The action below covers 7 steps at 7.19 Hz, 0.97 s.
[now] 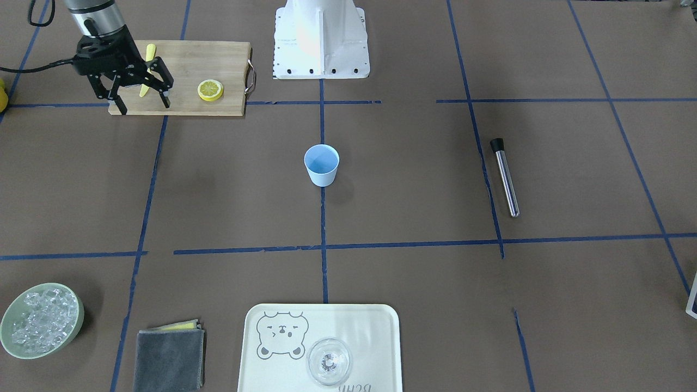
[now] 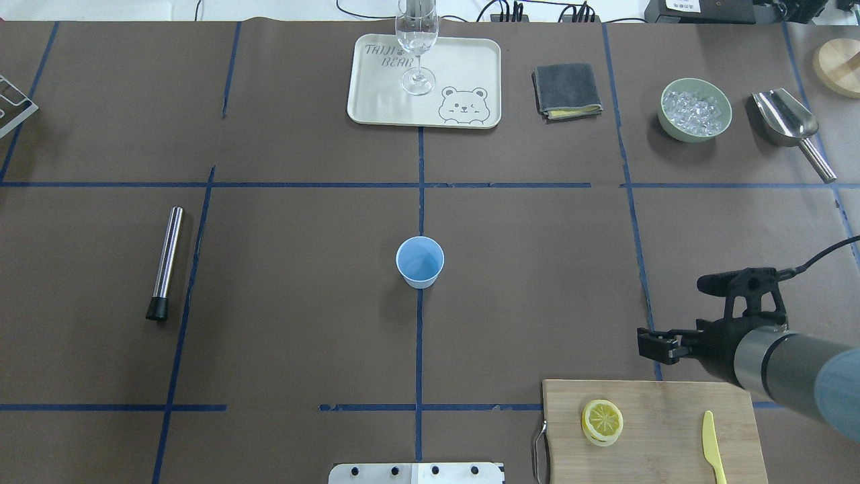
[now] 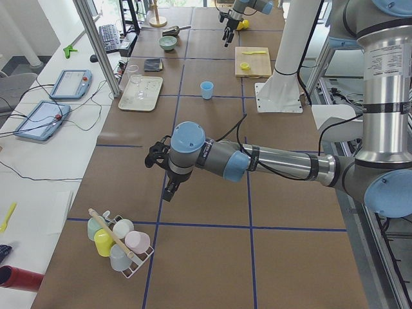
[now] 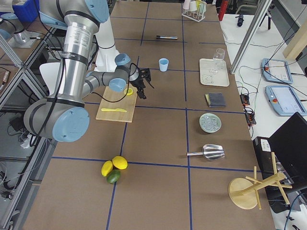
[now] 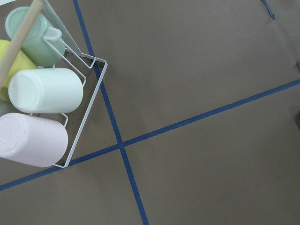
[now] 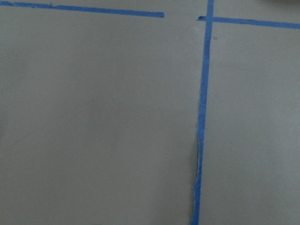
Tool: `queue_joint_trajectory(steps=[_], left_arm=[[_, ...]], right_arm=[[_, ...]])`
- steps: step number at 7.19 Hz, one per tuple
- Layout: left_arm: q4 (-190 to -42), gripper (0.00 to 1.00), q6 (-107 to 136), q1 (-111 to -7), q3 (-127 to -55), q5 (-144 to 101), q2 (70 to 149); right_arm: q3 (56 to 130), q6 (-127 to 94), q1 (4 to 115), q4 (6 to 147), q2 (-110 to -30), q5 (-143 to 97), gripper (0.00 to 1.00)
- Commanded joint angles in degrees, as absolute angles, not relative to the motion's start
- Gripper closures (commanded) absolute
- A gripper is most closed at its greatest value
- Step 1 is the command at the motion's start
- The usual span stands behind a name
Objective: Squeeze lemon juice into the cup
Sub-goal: 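Move the right gripper down to the lemon slice on the cutting board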
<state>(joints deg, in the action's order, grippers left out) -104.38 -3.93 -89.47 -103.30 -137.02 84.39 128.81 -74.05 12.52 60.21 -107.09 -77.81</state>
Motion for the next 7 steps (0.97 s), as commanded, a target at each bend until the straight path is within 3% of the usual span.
queue_joint_trajectory(steps=[1, 3, 7], left_arm=[[-105.02, 0.00, -3.96, -89.47, -103.27, -137.02, 84.46], [-105.56, 0.00, -3.87, -89.47, -103.27, -137.02, 84.29], [-105.56, 0.00, -3.96, -89.47, -103.36, -137.02, 84.29]], right_arm=[[128.85, -80.41, 3.62, 64.23, -104.69, -71.02, 0.01], [128.33, -85.15, 0.10, 74.13, -97.24, -69.44, 0.01], [125.34, -87.63, -2.90, 71.04, -97.29, -67.41, 0.02]])
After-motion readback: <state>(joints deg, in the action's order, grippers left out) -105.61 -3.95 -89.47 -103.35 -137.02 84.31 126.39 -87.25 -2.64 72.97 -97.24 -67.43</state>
